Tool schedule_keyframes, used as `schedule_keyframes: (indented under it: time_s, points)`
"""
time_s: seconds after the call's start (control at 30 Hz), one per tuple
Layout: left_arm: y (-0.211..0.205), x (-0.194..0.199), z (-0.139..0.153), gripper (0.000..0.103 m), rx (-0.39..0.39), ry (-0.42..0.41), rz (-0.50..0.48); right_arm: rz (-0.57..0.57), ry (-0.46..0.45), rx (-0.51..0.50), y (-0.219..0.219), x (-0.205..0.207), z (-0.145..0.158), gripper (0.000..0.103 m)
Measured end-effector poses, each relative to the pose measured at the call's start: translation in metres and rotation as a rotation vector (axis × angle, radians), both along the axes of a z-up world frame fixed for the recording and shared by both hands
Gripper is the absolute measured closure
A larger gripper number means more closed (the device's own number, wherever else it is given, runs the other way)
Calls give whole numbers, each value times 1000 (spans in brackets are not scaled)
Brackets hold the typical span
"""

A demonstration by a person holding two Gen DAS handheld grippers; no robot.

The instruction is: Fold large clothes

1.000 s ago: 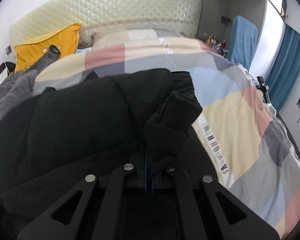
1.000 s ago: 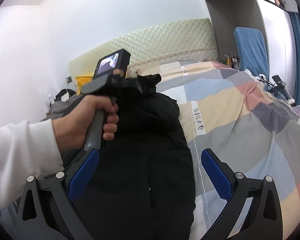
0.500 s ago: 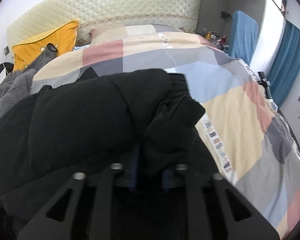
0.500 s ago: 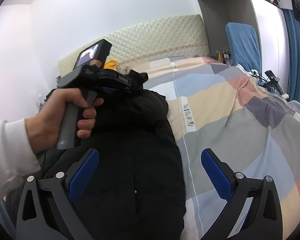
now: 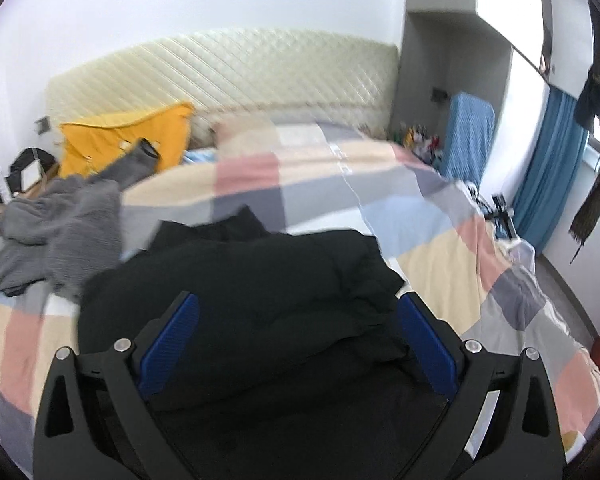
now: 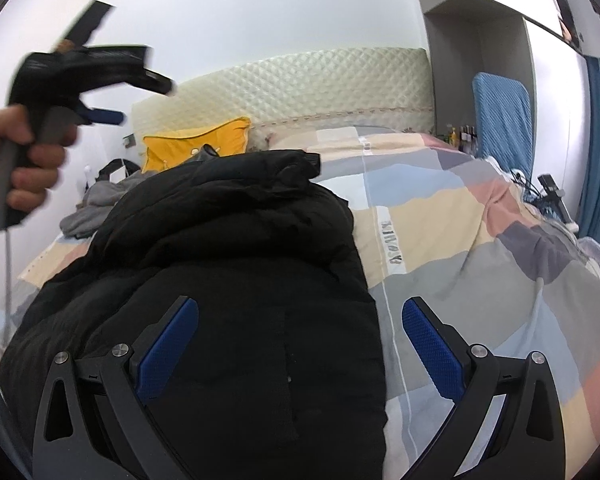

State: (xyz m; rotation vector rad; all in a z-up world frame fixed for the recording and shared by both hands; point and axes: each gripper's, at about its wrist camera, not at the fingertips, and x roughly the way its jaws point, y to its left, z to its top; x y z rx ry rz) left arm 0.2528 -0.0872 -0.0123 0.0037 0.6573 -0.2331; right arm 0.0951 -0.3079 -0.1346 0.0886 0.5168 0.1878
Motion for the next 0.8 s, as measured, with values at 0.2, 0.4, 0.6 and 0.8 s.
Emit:
schedule_keyframes:
  time_s: [0.2,0.4,0.6,0.8]
  points:
    - [69,-44,32,3,-23,-64,50,24,-28,-20,16,-8,14,1]
    - [127,-77,44,3,-59,-90,113,15,-29,-51,28,-18,23,1]
    - [169,-105,28,3,-78,-100,159,3,-14,10,31,-25,43,1]
    - [198,-116,-13,3,-33,-74,207,42,27,73,42,-11,85,1]
